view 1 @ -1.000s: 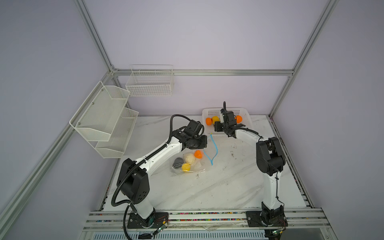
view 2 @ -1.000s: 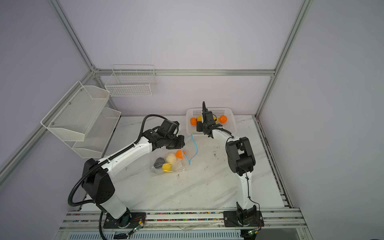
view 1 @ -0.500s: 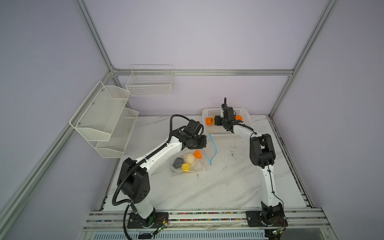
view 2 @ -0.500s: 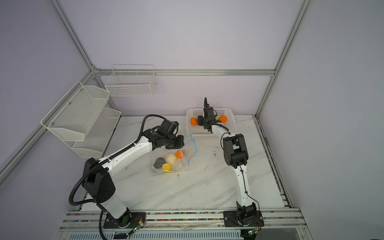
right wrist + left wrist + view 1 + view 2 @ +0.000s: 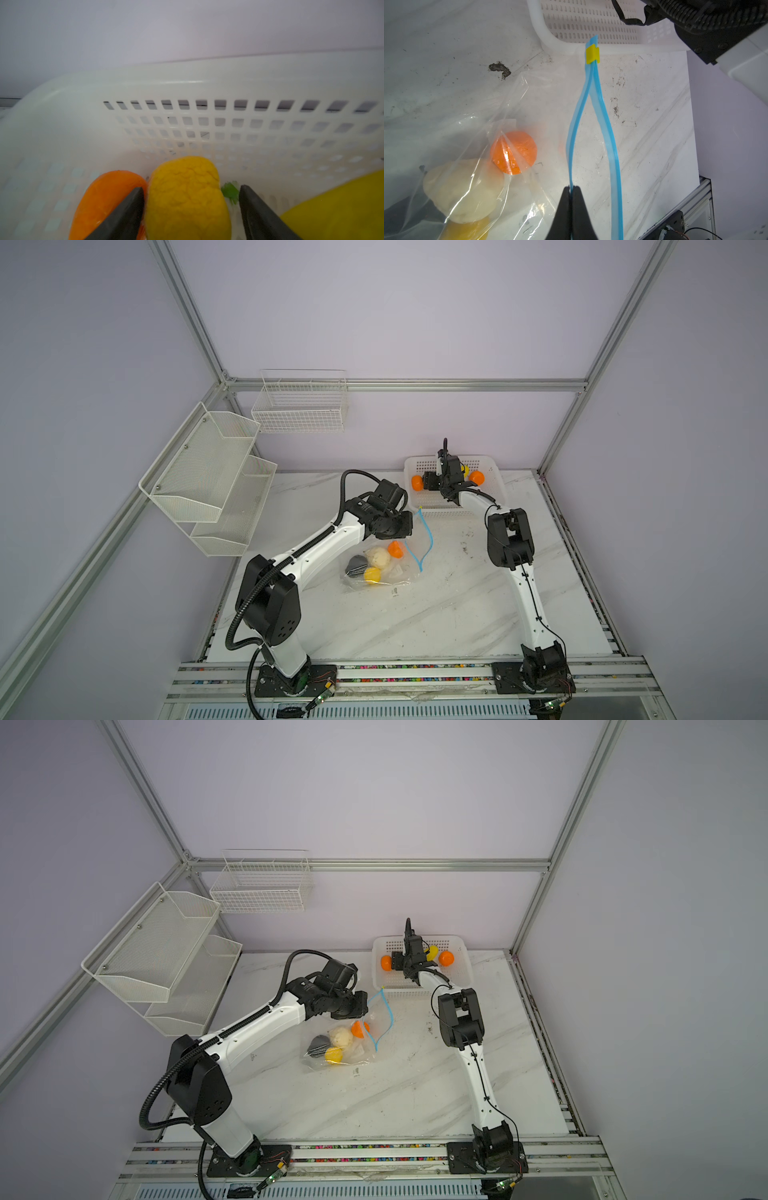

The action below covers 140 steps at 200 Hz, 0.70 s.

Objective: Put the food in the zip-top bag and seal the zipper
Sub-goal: 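Lower the right gripper onto the yellow mango and close on it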

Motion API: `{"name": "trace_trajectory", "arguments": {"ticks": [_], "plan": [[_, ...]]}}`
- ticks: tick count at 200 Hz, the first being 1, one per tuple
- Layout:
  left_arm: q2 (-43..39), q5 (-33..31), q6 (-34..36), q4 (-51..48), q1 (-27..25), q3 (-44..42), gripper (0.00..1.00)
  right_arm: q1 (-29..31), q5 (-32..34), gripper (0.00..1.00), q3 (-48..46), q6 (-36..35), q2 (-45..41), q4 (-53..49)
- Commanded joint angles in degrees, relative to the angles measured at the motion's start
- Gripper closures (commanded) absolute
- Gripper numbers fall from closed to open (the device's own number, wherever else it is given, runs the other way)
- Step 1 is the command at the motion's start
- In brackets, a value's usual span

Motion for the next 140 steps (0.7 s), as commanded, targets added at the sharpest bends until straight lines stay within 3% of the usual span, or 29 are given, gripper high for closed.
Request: {"name": "trace_trajectory", "arguments": {"ticks": [1, 80, 140], "plan": [[-1.9, -0.3, 0.6, 0.3, 0.2, 2.7, 1.0, -0.4, -1.2, 0.23, 2.3, -0.2, 0.8, -0.2], [-2.9, -0.9, 0.4, 0.3, 0.3, 1.7, 1.0, -0.5, -2.2, 0.2, 4.6, 1.1, 3.8, -1.7], [-2.8, -0.8, 0.4, 0.3, 0.2, 1.9, 1.0, -0.6, -2.8, 0.25, 4.3, 1.5, 3.8, -2.0]]}}
